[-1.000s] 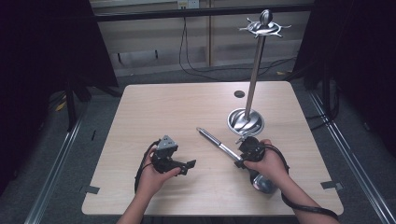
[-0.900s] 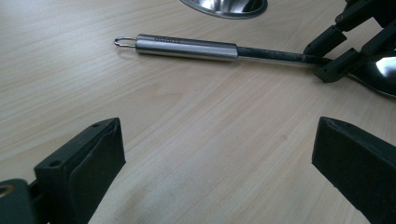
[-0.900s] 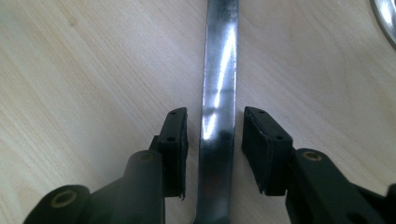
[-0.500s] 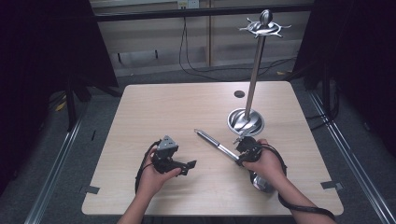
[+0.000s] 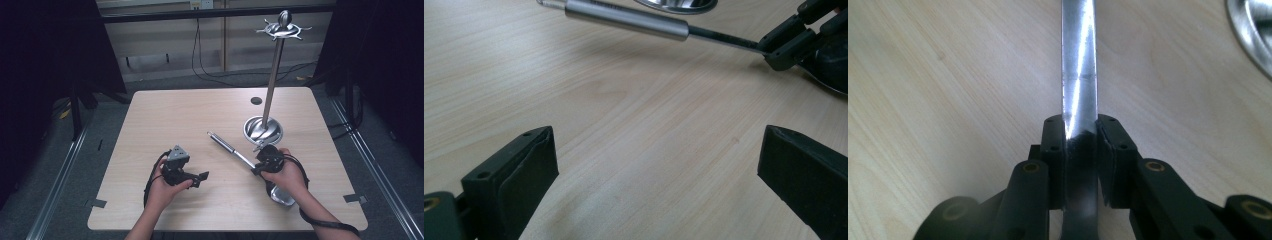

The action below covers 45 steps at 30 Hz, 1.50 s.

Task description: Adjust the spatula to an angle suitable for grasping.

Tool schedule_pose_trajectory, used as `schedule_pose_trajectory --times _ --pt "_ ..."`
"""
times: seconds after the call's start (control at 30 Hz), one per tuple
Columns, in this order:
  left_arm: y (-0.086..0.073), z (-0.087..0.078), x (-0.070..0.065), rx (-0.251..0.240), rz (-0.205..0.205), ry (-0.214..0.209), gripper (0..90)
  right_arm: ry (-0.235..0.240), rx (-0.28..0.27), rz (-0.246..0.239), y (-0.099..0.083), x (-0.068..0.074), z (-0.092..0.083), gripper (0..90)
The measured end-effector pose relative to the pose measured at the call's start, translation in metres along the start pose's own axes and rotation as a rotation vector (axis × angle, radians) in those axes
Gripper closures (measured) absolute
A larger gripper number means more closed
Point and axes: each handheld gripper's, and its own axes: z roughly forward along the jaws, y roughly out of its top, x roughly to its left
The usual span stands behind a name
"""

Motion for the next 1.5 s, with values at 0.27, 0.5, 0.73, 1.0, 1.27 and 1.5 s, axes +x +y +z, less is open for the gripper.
schedule_pose_trajectory --times 0.27,0.5,0.73,1.0,1.27,1.5 --pt "-0.001 -0.001 0.0 0.001 -0.004 0.005 2.5 0.001 -0.128 -0.015 0.001 0.005 -0.014 75.9" --pt "-0.001 -0.001 0.0 -0.005 -0.006 -0.001 2.5 -0.022 -0.223 -0.012 0.001 0.006 -0.025 75.9" --pt "-0.001 0.0 0.0 -0.003 -0.007 0.0 2.5 -0.034 -0.324 0.01 -0.005 0.007 -0.033 75.9" --pt "-0.001 -0.001 0.0 -0.005 -0.007 0.001 2.6 -0.046 -0.408 0.027 -0.01 0.004 -0.04 75.9" --pt "-0.001 0.0 0.0 0.003 -0.004 0.005 2.5 -0.047 -0.483 0.048 -0.015 0.002 -0.046 75.9" --pt "-0.002 0.001 0.0 0.001 -0.006 -0.002 2.5 -0.049 -0.597 0.063 -0.018 0.0 -0.056 75.8"
